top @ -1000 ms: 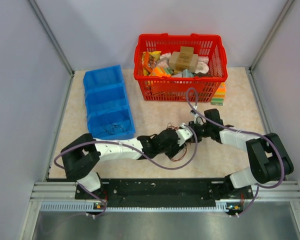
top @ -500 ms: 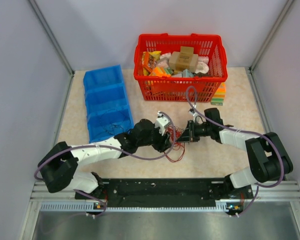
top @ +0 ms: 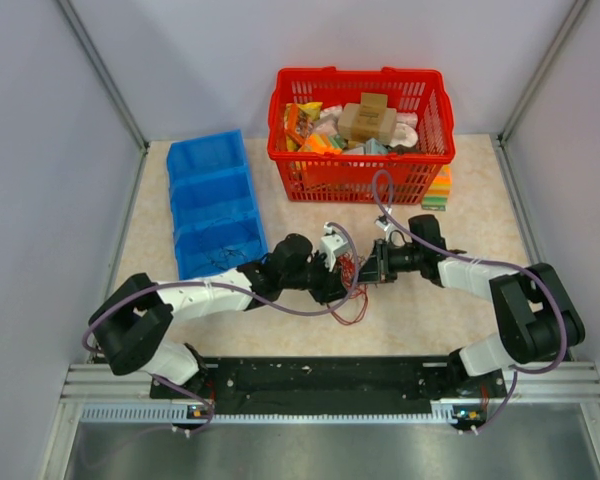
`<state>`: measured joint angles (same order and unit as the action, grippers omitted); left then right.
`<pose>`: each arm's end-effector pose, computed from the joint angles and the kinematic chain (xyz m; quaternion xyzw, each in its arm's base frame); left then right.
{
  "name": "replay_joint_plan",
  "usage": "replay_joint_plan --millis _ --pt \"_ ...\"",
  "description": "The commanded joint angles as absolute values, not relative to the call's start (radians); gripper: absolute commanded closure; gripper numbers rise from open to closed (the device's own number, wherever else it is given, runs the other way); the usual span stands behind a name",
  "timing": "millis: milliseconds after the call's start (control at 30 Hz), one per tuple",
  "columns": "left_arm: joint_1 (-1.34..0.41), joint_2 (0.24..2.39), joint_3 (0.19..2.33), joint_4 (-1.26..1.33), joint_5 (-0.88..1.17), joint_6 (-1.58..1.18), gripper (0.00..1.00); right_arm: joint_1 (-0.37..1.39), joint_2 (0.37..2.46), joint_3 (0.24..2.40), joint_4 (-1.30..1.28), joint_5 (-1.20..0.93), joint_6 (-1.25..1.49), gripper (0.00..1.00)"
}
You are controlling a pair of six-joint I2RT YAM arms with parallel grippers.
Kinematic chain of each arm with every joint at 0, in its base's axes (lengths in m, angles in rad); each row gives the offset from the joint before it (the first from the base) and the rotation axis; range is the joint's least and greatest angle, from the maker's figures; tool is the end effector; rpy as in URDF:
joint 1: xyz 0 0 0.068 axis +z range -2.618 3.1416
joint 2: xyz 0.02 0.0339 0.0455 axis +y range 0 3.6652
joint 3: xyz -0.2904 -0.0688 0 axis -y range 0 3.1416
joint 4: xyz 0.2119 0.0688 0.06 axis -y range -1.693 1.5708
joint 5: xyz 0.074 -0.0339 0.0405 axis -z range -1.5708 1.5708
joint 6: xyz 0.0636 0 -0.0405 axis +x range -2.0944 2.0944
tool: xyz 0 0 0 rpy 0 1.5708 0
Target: Untangle the cables
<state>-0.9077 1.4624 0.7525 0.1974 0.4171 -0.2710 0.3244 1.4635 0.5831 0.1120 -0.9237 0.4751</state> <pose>0.1666 -0.2551 0.2448 0.3636 0.7694 -0.4231 0.3112 0.2216 0.1281 0.1990 -0.1115 0.8349 0.5139 0.1624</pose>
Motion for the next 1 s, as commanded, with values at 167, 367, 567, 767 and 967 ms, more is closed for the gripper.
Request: replay_joint_plan --millis 167,367,567,767,967 --pt "-0.910 1.436 0.802 0.196 0.345 -0.264 0.71 0.331 1.470 0.589 0.170 -0.959 0.477 1.00" --pt "-0.942 1.457 0.822 0.193 0.373 -0.249 0.53 0.333 1.471 0.583 0.183 -0.971 0.485 1.00" --pt "-0.954 1.505 0.854 0.175 0.357 -0.242 0.63 0.333 1.470 0.581 0.186 -0.974 0.485 1.00" --pt "-0.963 1.445 0.845 0.127 0.313 -0.239 1.00 0.331 1.448 0.601 0.072 -0.838 0.433 1.00" --pt "-0.968 1.278 0.859 0.029 0.183 -0.265 1.00 0.318 1.462 0.641 -0.078 -0.584 0.409 0.93"
